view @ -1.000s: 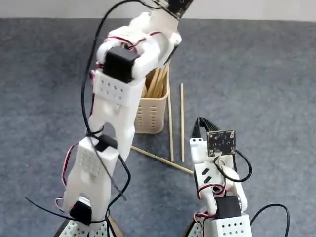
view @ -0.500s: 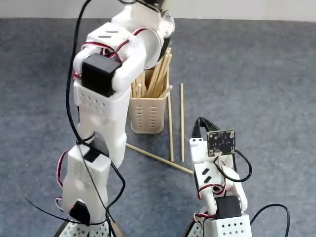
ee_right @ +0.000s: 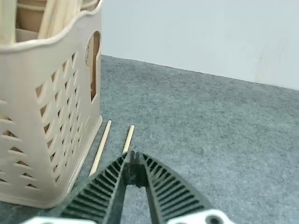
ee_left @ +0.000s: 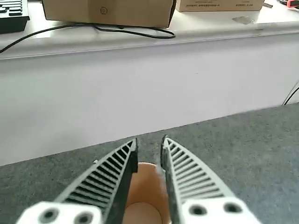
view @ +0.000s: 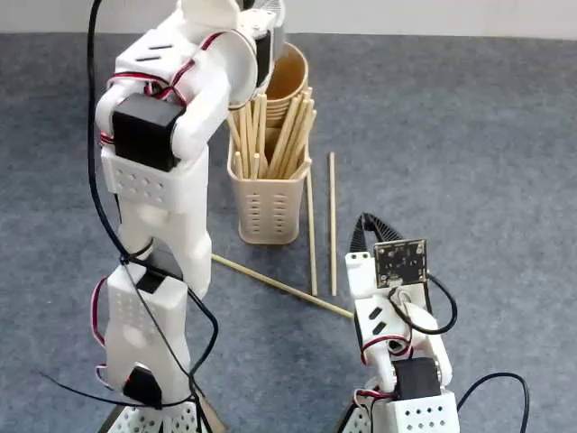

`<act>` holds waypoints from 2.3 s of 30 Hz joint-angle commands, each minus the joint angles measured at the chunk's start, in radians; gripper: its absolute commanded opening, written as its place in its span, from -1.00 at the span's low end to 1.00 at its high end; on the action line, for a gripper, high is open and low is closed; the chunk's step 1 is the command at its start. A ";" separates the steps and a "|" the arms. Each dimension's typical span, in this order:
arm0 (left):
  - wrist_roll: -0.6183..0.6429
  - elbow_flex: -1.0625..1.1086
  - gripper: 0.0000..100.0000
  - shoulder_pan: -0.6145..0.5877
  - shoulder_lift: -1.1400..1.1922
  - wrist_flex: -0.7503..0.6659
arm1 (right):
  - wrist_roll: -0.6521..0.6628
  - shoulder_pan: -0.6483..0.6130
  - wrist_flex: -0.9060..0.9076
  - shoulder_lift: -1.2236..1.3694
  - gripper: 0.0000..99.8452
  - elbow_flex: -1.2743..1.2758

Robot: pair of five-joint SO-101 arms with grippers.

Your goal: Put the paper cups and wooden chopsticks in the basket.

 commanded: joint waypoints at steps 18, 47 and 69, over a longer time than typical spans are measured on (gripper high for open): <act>-0.207 0.639 -0.75 -0.713 -0.228 0.253 | 0.029 0.002 0.194 0.140 -0.95 -0.114; -0.252 2.562 -0.64 -0.710 -1.199 -0.486 | -0.222 -0.268 0.186 1.422 -0.84 -0.797; -0.252 2.594 -0.64 -0.708 -1.207 -0.528 | -0.410 -0.260 0.186 1.422 -0.69 -0.763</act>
